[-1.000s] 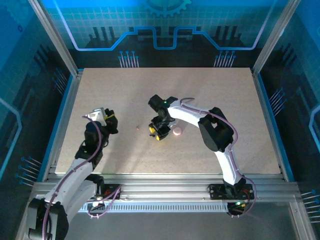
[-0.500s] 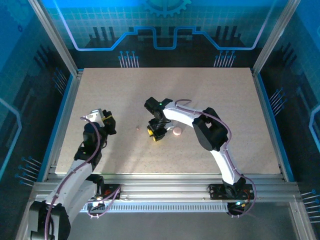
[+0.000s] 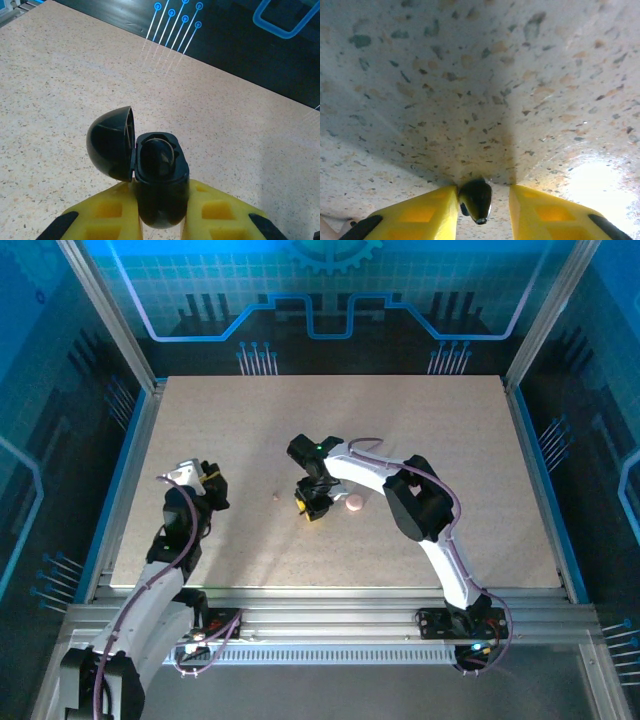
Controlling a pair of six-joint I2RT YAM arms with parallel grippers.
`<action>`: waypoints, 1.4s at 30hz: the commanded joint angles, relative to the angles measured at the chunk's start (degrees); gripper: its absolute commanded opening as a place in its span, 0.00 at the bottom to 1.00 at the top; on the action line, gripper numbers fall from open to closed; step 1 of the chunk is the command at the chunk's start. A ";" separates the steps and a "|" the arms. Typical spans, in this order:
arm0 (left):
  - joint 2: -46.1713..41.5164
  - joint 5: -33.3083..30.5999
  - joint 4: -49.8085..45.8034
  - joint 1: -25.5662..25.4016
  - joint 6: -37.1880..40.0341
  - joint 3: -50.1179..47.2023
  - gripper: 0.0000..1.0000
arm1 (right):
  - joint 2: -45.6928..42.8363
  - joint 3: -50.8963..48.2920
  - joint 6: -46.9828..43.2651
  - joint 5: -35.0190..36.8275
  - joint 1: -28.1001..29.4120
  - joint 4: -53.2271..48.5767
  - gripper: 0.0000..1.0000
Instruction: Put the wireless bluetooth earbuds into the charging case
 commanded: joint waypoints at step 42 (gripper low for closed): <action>20.36 32.82 26.47 -8.03 8.70 2.32 0.15 | -28.14 -17.16 -25.40 25.31 -3.11 10.03 0.16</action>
